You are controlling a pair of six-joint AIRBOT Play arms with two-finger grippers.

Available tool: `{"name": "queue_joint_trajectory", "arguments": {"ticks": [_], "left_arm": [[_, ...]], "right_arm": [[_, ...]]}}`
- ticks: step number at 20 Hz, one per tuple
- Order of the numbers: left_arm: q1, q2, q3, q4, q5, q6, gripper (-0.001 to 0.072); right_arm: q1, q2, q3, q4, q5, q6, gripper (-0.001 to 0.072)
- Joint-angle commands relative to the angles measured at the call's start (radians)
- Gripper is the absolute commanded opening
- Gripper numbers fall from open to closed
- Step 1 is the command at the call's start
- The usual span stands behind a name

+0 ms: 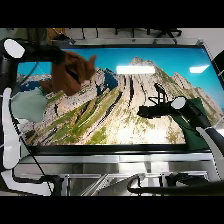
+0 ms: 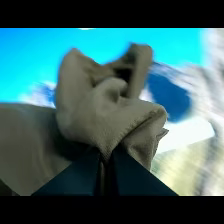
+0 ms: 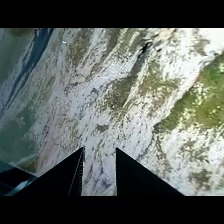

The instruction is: Fold the shirts.

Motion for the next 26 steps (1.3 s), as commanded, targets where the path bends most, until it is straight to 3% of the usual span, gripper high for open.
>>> {"name": "queue_joint_trajectory", "arguments": {"ticks": [1, 6, 7, 8, 9, 13, 15, 16, 21, 26], "left_arm": [[-0.165, 0.099, -0.178, -0.132, -0.235, -0.053, 0.001], [-0.37, 0.101, -0.435, -0.133, -0.182, -0.126, 0.0018], [-0.392, 0.092, -0.453, -0.133, -0.184, -0.138, 0.0098], [-0.403, 0.083, -0.448, -0.133, -0.203, -0.141, 0.0561], [-0.403, 0.077, -0.424, -0.13, -0.229, -0.171, 0.0696], [-0.282, 0.096, -0.251, 0.018, -0.42, -0.189, 0.0695], [-0.173, 0.15, -0.278, 0.091, -0.43, -0.214, 0.0695], [-0.104, 0.184, -0.335, 0.096, -0.414, -0.216, 0.0695], [0.216, 0.287, -0.753, 0.074, -0.261, -0.192, 0.0695], [0.424, 0.226, -0.94, -0.003, -0.072, -0.076, 0.0695]], "right_arm": [[-0.001, 0.0, 0.0, 0.0, 0.047, -0.018, 0.0228], [-0.001, 0.0, 0.0, -0.003, 0.138, -0.032, 0.0231], [-0.002, 0.0, 0.0, -0.004, 0.148, -0.032, 0.0247], [-0.006, 0.001, 0.002, -0.003, 0.155, -0.034, 0.0344], [-0.014, 0.002, 0.011, -0.002, 0.171, -0.036, 0.0436], [-0.096, 0.001, 0.105, -0.003, 0.199, -0.048, 0.0441], [-0.127, -0.013, 0.128, 0.0, 0.183, -0.083, 0.0469], [-0.132, -0.027, 0.129, -0.001, 0.175, -0.085, 0.052], [-0.101, -0.185, 0.129, 0.056, 0.095, -0.18, 0.0517], [-0.091, -0.323, 0.129, 0.311, -0.045, -0.378, 0.0515]]}}
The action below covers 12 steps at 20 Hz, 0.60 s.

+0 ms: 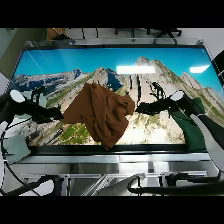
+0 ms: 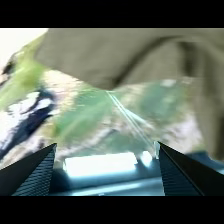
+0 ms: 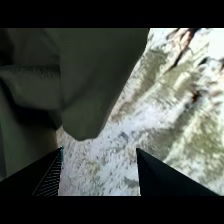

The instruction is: Fold the shirts.

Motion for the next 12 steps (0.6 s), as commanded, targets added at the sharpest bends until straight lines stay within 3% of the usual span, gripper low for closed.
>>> {"name": "queue_joint_trajectory", "arguments": {"ticks": [1, 7, 10, 11, 12], "left_arm": [[0.142, -0.056, -0.097, -0.079, 0.132, 0.08, 0.0695], [0.146, -0.269, -0.056, -0.443, 0.229, 0.259, 0.0695], [0.08, -0.37, 0.034, -0.467, 0.209, 0.266, 0.0693], [0.063, -0.389, 0.061, -0.469, 0.204, 0.265, 0.0646], [0.051, -0.399, 0.085, -0.468, 0.195, 0.265, 0.045]], "right_arm": [[0.005, -0.087, 0.001, 0.173, -0.109, -0.132, 0.0515], [0.046, -0.175, 0.002, 0.238, -0.172, -0.174, 0.0512], [0.079, -0.196, 0.002, 0.36, -0.209, -0.254, 0.0456], [0.082, -0.198, 0.002, 0.409, -0.208, -0.283, 0.0453], [0.082, -0.198, 0.004, 0.446, -0.2, -0.307, 0.0358]]}}
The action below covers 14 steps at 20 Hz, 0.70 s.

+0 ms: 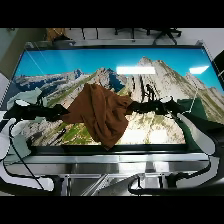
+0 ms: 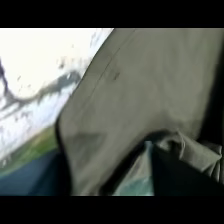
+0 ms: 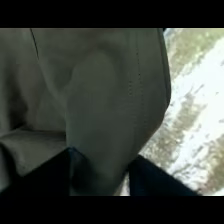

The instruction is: Fold the shirts.

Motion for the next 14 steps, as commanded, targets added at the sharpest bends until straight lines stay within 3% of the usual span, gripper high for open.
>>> {"name": "queue_joint_trajectory", "arguments": {"ticks": [1, 2, 3, 7, 14], "left_arm": [[-0.045, -0.067, 0.087, -0.042, -0.019, 0.026, 0.024], [-0.048, -0.066, 0.116, -0.042, -0.045, 0.026, 0.003], [-0.048, -0.064, 0.154, -0.042, -0.083, 0.026, 0.0013], [-0.031, 0.03, 0.323, -0.042, -0.209, -0.023, 0.0008], [-0.005, 0.454, 0.755, -0.041, -0.267, -0.098, 0.0009]], "right_arm": [[0.013, -0.011, 0.005, 0.151, 0.002, -0.109, 0.0165], [0.009, -0.003, 0.014, 0.154, 0.021, -0.115, 0.0098], [0.002, 0.01, 0.029, 0.151, 0.046, -0.114, 0.0023], [-0.079, 0.11, 0.154, 0.151, 0.174, -0.1, 0.0027], [-0.255, 0.335, 0.644, 0.151, 0.356, -0.035, 0.0026]]}}
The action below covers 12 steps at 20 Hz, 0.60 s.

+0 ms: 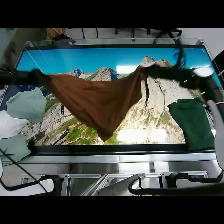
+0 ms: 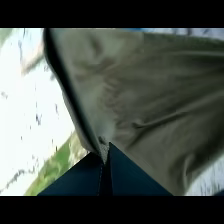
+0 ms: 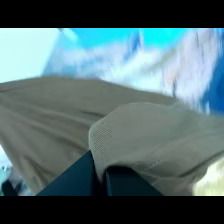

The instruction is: Fold the shirts.

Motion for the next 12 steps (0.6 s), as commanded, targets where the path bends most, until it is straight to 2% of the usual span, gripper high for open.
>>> {"name": "queue_joint_trajectory", "arguments": {"ticks": [1, 4, 7, 9, 12], "left_arm": [[0.011, 0.205, 0.239, 0.0, -0.025, -0.038, 0.0009], [0.045, 0.365, 0.38, 0.033, 0.031, -0.044, 0.0009], [0.119, 0.49, 0.431, 0.194, 0.075, -0.077, 0.0009], [0.161, 0.558, 0.354, 0.283, 0.076, -0.088, 0.0009], [0.151, 0.592, 0.159, 0.294, 0.069, -0.087, 0.0009]], "right_arm": [[-0.054, 0.111, 0.261, 0.002, 0.08, 0.021, 0.0027], [-0.054, 0.192, 0.438, -0.04, 0.077, 0.013, 0.0026], [-0.054, 0.261, 0.549, -0.236, 0.02, 0.02, 0.0026], [-0.054, 0.295, 0.553, -0.356, -0.022, 0.022, 0.0026], [-0.054, 0.267, 0.551, -0.465, -0.014, 0.049, 0.0026]]}}
